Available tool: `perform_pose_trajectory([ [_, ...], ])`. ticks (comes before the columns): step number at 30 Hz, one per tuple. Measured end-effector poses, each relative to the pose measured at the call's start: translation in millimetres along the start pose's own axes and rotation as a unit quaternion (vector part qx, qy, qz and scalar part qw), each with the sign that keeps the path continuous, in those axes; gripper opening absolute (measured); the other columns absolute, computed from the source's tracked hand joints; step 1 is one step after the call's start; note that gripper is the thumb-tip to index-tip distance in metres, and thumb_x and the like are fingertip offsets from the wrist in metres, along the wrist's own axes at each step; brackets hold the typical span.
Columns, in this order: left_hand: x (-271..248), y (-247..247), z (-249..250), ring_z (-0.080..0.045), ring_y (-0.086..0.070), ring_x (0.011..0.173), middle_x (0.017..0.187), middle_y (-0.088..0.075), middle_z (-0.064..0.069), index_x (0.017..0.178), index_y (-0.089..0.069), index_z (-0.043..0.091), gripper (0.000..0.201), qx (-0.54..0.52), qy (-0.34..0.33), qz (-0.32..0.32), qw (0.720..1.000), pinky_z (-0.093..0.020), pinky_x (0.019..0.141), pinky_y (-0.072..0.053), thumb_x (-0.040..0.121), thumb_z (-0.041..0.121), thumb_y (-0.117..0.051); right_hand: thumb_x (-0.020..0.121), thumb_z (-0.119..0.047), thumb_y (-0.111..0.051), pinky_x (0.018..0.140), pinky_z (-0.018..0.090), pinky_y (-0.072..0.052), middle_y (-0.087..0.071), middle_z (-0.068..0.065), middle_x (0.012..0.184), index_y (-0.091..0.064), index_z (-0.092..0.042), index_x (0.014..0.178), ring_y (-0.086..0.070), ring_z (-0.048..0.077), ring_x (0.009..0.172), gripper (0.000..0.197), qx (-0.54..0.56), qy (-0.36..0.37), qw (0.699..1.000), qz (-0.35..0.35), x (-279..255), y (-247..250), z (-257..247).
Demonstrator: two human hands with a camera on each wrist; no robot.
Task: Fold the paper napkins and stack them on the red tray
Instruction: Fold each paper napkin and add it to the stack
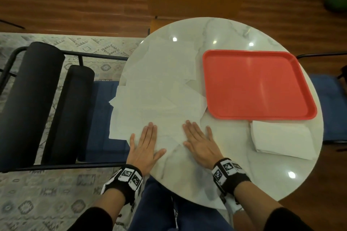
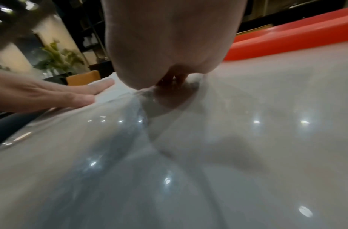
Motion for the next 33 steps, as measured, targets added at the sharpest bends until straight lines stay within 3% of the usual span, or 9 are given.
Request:
perform_pose_trajectory([
  [3,0.8,-2.1,-0.1,-0.007,0.016,0.140,0.156,0.024,0.006,0.146,0.021,0.025,0.080,0.001,-0.018,0.020,1.000,-0.055,0.110,0.000,0.084,0.074,0.006,0.088,-0.055,0.006,0.115,0.042,0.010,0.018,-0.017,0.151,0.011,-0.029,0.146,0.015,0.001,0.140,0.063,0.024,-0.020,0.999,0.031,-8.3,2.9,23.0],
  [5,1.6,-3.3,0.2,-0.004,0.027,0.137,0.147,0.041,0.012,0.138,0.036,0.031,0.080,-0.009,-0.025,0.020,0.999,-0.049,0.108,0.014,0.077,0.077,0.014,0.097,-0.048,-0.006,0.116,0.042,-0.006,-0.012,-0.009,0.156,-0.020,-0.021,0.149,-0.014,0.005,0.143,0.060,0.020,-0.021,0.995,0.095,-10.1,12.3,28.5],
  [7,1.6,-4.1,0.2,-0.005,0.028,0.138,0.148,0.040,0.010,0.135,0.040,0.032,0.080,-0.014,-0.023,0.010,1.000,-0.048,0.109,0.016,0.073,0.079,0.017,0.095,-0.028,-0.033,0.106,0.039,-0.029,-0.056,0.001,0.136,-0.060,-0.014,0.125,-0.053,0.013,0.125,0.043,0.010,-0.013,0.987,0.162,-8.9,24.6,25.2],
  [9,0.0,-3.5,0.3,-0.007,0.022,0.141,0.152,0.032,0.006,0.140,0.034,0.031,0.083,-0.009,-0.020,0.013,1.000,-0.050,0.111,0.011,0.074,0.079,0.016,0.087,-0.020,-0.043,0.089,0.034,-0.033,-0.070,0.001,0.113,-0.071,-0.016,0.097,-0.066,0.015,0.107,0.030,0.013,-0.015,0.975,0.223,-7.3,36.2,21.3],
  [18,0.8,53.4,39.3,-0.026,-0.032,0.140,0.152,-0.032,-0.009,0.147,-0.015,0.024,0.075,0.002,-0.029,0.112,0.993,-0.063,0.104,-0.024,0.081,0.055,-0.032,0.084,-0.030,-0.047,0.092,0.031,-0.027,-0.066,-0.002,0.103,-0.062,-0.018,0.082,-0.059,0.012,0.101,0.019,0.123,0.016,0.947,0.295,-20.7,87.5,12.6],
  [22,2.5,107.6,87.3,-0.015,-0.065,0.102,0.109,-0.068,0.006,0.128,-0.048,0.028,0.044,-0.028,-0.121,0.186,0.975,-0.049,0.104,-0.027,0.088,0.039,-0.037,0.084,-0.032,-0.048,0.098,0.033,-0.029,-0.063,-0.016,0.095,-0.060,-0.024,0.089,-0.052,-0.003,0.097,0.015,0.253,0.020,0.922,0.291,-50.2,136.1,11.0],
  [27,8.1,145.1,137.4,-0.010,-0.066,0.089,0.095,-0.071,0.011,0.103,-0.066,0.031,0.026,-0.253,-0.184,0.057,0.948,-0.037,0.080,-0.052,0.091,0.044,-0.048,0.086,-0.024,-0.066,0.087,0.019,-0.043,-0.066,-0.014,0.100,-0.060,-0.031,0.106,-0.058,0.000,0.099,0.022,0.430,-0.026,0.876,0.219,-91.7,165.4,43.3],
  [30,8.7,156.5,170.4,0.002,-0.062,0.081,0.084,-0.069,0.014,0.090,-0.065,0.033,0.016,-0.298,-0.215,0.029,0.930,-0.027,0.078,-0.050,0.091,0.044,-0.053,0.090,-0.017,-0.062,0.075,0.033,-0.047,-0.068,0.012,0.090,-0.064,-0.009,0.094,-0.062,0.013,0.083,0.010,0.475,-0.058,0.844,0.242,-117.0,166.0,83.2],
  [33,12.8,151.3,188.7,0.001,-0.060,0.074,0.079,-0.068,0.011,0.100,-0.069,0.029,0.013,-0.303,-0.208,0.009,0.930,-0.018,0.072,-0.045,0.091,0.032,-0.059,0.092,-0.009,-0.058,0.071,0.025,-0.047,-0.067,0.018,0.086,-0.063,0.005,0.095,-0.058,0.010,0.077,0.015,0.519,-0.135,0.790,0.296,-147.4,156.1,139.0],
])
Point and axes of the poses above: each hand's wrist, its own x-axis towards the middle knuckle, its own y-axis out of the back of the hand, z = x × y, the point moved 8 cm from there along x, towards the middle knuckle
